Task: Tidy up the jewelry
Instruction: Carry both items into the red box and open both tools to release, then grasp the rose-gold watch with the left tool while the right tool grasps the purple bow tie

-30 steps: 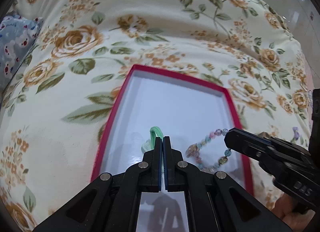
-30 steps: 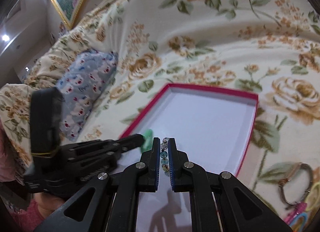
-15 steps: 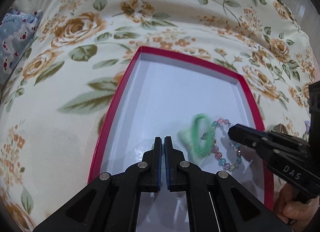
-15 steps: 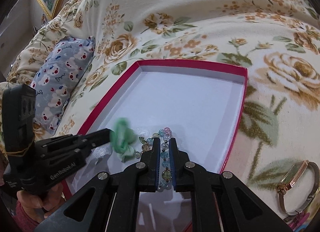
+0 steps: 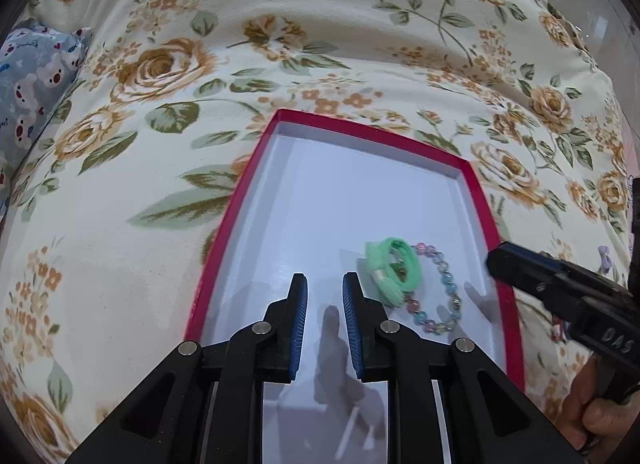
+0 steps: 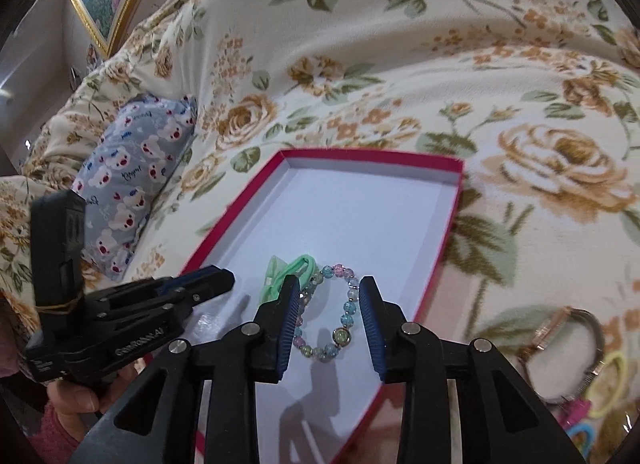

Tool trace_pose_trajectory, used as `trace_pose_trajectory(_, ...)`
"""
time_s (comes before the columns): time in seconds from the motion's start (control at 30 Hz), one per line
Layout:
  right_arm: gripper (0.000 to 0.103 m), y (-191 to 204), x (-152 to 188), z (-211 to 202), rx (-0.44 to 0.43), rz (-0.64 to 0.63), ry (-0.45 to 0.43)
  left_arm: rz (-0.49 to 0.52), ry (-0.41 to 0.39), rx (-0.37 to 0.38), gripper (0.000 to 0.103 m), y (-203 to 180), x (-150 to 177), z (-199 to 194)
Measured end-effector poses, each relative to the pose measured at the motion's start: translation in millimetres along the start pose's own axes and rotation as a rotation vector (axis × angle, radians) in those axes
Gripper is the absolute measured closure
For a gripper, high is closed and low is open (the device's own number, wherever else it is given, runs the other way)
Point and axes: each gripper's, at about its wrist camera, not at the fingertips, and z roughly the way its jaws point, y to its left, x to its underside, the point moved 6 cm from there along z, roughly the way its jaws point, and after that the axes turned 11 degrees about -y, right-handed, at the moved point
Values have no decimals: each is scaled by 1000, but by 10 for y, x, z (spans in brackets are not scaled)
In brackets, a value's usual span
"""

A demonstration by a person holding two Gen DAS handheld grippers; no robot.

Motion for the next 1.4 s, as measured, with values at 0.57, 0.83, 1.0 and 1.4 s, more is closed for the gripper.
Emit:
trace_pose_trajectory(0.57,52,-790,170,-1237,205,96,-106,27,-19,131,36,-614,149,-499)
trace_pose_trajectory(0.83,52,-1150,433,-1694,290,138,-113,85,2,171,36,-928,255,-553)
trace_pose_trajectory(1.0,52,-1326,535,-1869,326,168,-121,116,14,182,36,-1086,279,-518)
trace_pose_trajectory(1.4,52,-1541,470,-1988,366,179,-138,168,42,193,37,-1397,245,-307)
